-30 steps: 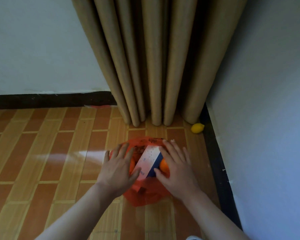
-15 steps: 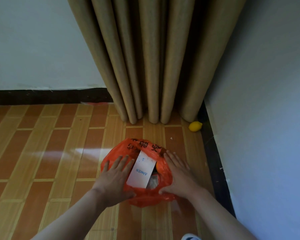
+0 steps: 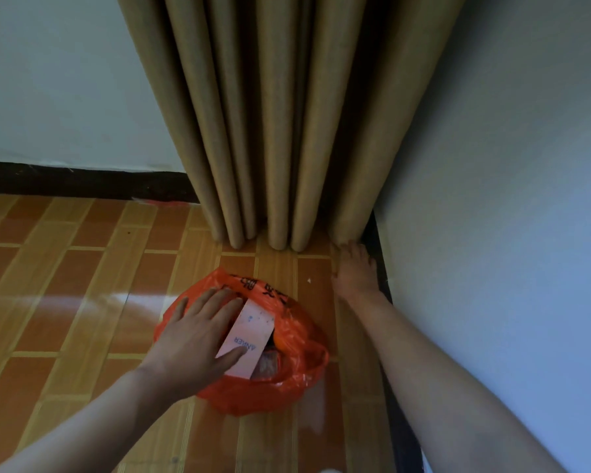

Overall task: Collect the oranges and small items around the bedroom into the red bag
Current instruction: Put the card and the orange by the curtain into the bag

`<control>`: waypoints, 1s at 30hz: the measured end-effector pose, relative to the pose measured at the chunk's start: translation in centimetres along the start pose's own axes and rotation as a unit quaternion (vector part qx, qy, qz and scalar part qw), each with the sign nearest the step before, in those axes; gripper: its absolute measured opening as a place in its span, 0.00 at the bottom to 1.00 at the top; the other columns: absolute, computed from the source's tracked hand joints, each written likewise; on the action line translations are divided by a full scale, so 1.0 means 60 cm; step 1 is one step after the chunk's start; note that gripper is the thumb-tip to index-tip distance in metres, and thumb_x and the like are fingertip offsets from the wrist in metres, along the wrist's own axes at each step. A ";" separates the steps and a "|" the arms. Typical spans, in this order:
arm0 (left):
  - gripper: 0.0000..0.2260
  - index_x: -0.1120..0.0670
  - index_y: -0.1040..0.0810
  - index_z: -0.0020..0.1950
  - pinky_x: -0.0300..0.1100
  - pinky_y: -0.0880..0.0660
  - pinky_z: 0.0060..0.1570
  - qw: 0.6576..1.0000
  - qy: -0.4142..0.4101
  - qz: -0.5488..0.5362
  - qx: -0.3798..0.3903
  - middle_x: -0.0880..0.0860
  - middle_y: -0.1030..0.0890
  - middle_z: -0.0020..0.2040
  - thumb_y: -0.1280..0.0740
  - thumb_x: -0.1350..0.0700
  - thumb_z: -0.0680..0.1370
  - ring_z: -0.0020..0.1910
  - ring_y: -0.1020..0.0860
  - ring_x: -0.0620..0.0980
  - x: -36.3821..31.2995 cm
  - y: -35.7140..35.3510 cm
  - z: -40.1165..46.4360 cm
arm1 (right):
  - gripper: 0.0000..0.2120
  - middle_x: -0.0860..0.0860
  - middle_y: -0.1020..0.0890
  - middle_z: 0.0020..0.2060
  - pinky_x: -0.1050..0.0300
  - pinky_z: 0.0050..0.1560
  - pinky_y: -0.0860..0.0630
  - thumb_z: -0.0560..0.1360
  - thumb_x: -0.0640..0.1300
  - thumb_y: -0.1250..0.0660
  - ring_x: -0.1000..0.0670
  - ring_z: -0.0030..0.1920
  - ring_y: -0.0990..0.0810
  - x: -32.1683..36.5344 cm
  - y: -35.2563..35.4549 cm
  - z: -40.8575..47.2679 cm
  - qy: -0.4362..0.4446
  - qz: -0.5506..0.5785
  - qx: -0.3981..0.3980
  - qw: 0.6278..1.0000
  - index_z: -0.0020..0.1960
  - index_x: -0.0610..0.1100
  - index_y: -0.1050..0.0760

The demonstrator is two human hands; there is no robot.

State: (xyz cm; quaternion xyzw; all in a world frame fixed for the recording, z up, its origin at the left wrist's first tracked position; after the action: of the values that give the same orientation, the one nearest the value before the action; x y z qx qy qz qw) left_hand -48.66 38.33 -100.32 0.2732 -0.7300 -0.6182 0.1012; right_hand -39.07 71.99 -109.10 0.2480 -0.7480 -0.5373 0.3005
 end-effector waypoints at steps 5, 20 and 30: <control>0.38 0.45 0.39 0.82 0.61 0.42 0.78 1.000 0.026 0.006 0.001 0.50 0.37 0.82 0.48 0.27 0.76 0.83 0.43 0.54 0.021 0.015 -0.020 | 0.36 0.40 0.38 0.78 0.37 0.76 0.38 0.79 0.38 0.39 0.36 0.78 0.42 -0.025 -0.019 0.013 0.039 -0.046 0.066 0.996 0.83 0.47 0.48; 0.39 0.46 0.38 0.82 0.61 0.41 0.79 0.999 0.037 0.017 0.016 0.50 0.35 0.81 0.52 0.28 0.76 0.82 0.42 0.54 0.030 0.014 -0.027 | 0.28 0.43 0.37 0.77 0.41 0.71 0.27 0.79 0.31 0.37 0.38 0.77 0.39 -0.019 -0.092 -0.081 0.001 -0.010 0.064 0.998 0.76 0.47 0.33; 0.35 0.45 0.47 0.84 0.57 0.40 0.78 0.995 0.057 0.064 0.054 0.51 0.38 0.81 0.35 0.43 0.81 0.81 0.39 0.54 0.034 0.018 -0.034 | 0.19 0.59 0.26 0.63 0.70 0.57 0.32 0.76 0.40 0.31 0.58 0.60 0.26 0.191 0.061 -0.202 0.203 0.325 -0.024 0.923 0.66 0.52 0.24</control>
State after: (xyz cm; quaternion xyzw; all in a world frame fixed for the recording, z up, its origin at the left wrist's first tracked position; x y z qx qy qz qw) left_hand -49.67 35.62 -99.26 0.2654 -0.7713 -0.5538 0.1672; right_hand -38.52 57.20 -100.61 0.0875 -0.6975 -0.3658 0.6100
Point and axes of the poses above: each hand's wrist, its own z-axis towards the middle knuckle, its own y-axis out of the back of the hand, x = y × z, the point moved 1 cm from there along z, towards the middle knuckle
